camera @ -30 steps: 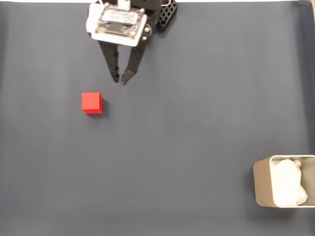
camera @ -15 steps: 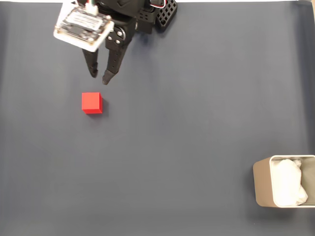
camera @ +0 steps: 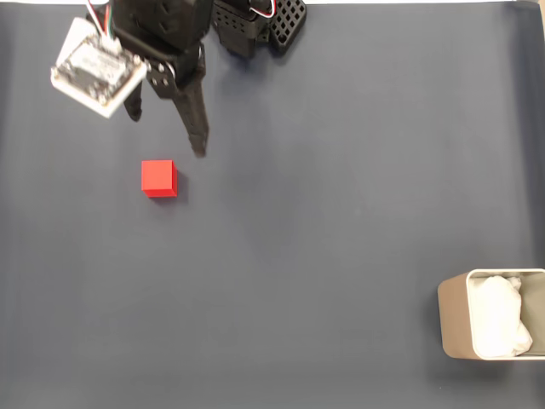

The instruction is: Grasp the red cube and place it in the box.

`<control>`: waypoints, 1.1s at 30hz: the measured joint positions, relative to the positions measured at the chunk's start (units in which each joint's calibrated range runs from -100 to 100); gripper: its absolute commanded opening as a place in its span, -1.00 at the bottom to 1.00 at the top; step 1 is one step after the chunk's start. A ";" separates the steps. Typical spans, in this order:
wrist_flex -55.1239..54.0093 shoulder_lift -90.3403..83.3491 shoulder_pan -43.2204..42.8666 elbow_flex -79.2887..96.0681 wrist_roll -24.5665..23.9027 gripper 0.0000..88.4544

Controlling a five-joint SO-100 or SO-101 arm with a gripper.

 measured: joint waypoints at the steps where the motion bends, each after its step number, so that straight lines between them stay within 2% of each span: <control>1: -0.56 0.09 0.22 0.45 0.15 -0.16; 18: -16.31 3.47 2.15 11.75 1.12 -0.04; 33: -28.96 7.21 2.15 20.16 1.90 -0.01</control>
